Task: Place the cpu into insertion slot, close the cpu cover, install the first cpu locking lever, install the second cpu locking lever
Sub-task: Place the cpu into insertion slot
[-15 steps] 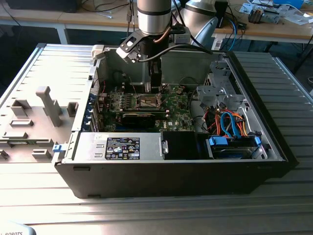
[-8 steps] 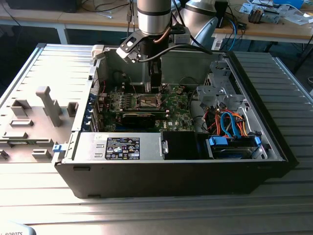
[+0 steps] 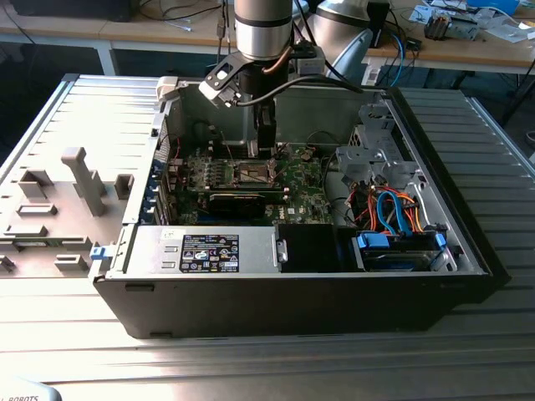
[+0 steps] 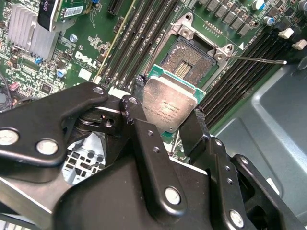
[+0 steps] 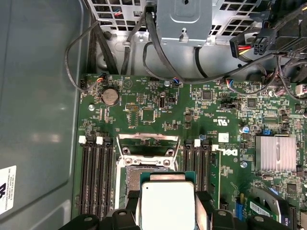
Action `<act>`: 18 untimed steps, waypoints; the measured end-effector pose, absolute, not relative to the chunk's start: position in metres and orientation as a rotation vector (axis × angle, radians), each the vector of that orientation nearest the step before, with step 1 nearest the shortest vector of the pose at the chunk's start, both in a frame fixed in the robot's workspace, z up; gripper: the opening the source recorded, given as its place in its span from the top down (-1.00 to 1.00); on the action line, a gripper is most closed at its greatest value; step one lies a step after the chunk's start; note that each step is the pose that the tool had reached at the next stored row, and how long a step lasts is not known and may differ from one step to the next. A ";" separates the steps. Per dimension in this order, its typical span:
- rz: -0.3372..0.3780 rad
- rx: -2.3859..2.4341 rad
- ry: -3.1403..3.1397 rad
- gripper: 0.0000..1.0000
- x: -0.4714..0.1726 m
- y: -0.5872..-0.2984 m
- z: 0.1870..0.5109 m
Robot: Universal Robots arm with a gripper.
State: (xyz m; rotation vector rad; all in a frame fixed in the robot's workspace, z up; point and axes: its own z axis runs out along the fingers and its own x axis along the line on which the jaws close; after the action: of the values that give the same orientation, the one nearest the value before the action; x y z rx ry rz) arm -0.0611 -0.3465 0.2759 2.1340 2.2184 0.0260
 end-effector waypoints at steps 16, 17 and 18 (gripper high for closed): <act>0.026 2.134 2.218 -0.08 -0.061 -0.342 0.272; 0.026 2.134 2.218 -0.08 -0.061 -0.342 0.272; 0.026 2.134 2.218 -0.08 -0.061 -0.342 0.272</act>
State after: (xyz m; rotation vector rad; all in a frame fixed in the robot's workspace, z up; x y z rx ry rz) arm -0.0611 -0.3420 0.2720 2.1340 2.2185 0.0259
